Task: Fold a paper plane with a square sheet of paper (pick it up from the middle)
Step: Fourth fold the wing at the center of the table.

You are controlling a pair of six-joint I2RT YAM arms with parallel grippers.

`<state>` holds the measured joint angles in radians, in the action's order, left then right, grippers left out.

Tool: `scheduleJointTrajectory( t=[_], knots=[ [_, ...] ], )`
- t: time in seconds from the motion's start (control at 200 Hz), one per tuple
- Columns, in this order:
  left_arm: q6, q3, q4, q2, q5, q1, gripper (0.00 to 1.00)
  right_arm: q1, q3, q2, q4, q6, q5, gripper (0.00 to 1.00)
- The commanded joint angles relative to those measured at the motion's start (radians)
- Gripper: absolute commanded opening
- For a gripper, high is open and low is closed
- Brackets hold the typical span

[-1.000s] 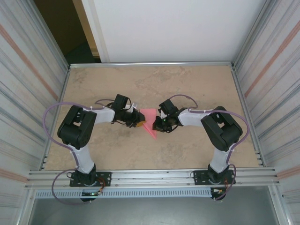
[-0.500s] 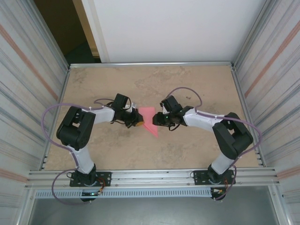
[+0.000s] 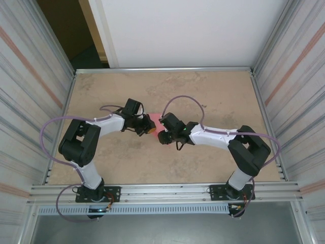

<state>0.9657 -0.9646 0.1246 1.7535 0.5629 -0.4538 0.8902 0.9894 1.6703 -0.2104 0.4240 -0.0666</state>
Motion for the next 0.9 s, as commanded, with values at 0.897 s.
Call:
scheduleJointTrajectory(
  t=[0.897],
  knots=[
    [0.01,-0.056,0.099,0.018,-0.011,-0.003,0.09,0.049,0.076,0.156,-0.015,-0.079,-0.155,0.32]
  ],
)
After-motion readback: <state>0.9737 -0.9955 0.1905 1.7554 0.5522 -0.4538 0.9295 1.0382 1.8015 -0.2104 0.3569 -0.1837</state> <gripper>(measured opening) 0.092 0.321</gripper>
